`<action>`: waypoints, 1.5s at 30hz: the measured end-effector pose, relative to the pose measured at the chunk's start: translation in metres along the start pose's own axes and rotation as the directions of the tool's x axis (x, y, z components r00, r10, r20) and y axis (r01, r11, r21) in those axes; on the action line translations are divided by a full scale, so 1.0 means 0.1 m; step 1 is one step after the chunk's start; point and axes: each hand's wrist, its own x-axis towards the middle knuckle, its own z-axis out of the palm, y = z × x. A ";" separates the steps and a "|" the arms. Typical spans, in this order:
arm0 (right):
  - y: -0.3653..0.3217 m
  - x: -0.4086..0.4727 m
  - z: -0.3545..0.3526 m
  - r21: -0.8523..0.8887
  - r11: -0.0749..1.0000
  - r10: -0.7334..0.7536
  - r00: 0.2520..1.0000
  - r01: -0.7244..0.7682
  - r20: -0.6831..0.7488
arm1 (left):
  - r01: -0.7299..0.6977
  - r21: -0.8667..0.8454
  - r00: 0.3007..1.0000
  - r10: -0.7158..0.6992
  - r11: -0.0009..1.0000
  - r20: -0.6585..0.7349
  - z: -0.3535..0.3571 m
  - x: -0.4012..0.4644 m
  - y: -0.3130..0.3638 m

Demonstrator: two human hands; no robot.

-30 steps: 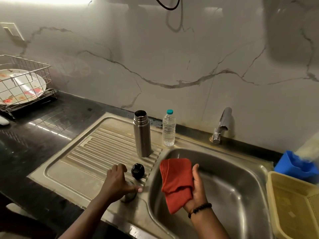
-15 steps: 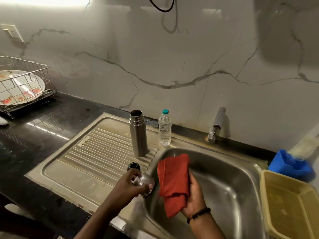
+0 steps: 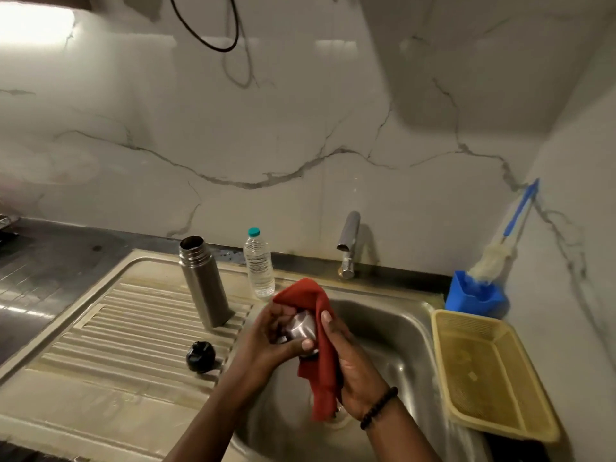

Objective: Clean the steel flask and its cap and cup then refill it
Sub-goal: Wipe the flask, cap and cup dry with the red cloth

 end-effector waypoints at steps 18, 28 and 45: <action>-0.18 -0.01 -0.24 0.190 0.929 -0.287 0.943 0.317 -0.167 | 0.386 -0.091 0.922 -0.385 0.918 0.030 0.70 0.16 0.26; -0.32 0.04 -0.39 -0.079 0.912 -0.411 0.885 0.403 -0.218 | 0.217 -0.447 0.964 -0.263 0.868 -0.043 0.71 0.34 0.31; -0.52 0.46 -0.50 -0.783 0.066 -0.871 0.419 0.619 0.258 | 0.110 -0.413 0.989 -0.142 0.904 -0.047 1.03 0.38 0.43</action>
